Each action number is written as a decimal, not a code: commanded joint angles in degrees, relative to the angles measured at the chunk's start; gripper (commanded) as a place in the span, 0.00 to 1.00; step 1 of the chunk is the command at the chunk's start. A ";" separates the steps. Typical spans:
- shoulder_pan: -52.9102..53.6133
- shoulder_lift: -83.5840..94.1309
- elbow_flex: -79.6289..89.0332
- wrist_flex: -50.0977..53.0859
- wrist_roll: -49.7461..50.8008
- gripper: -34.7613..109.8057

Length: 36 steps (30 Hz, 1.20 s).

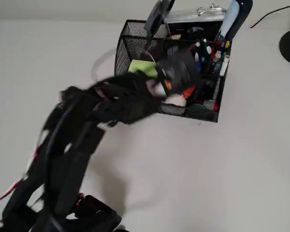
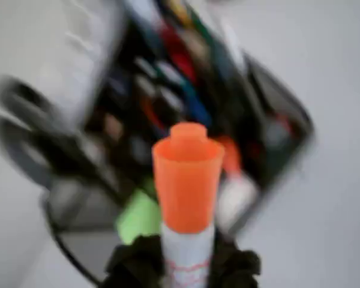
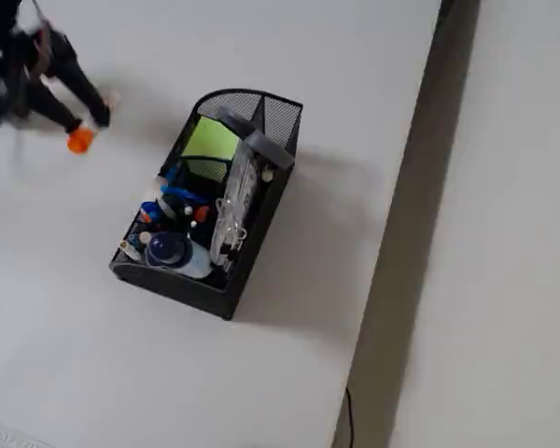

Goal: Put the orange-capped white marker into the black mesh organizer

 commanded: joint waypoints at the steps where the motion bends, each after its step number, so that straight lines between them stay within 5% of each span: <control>1: 3.25 0.70 -2.02 -18.02 -5.36 0.24; 12: 2.37 -15.21 -1.93 -44.47 -12.22 0.24; 28: -2.20 -34.01 -1.76 -61.26 -18.02 0.24; 36: -3.34 -38.76 6.86 -75.67 -24.43 0.39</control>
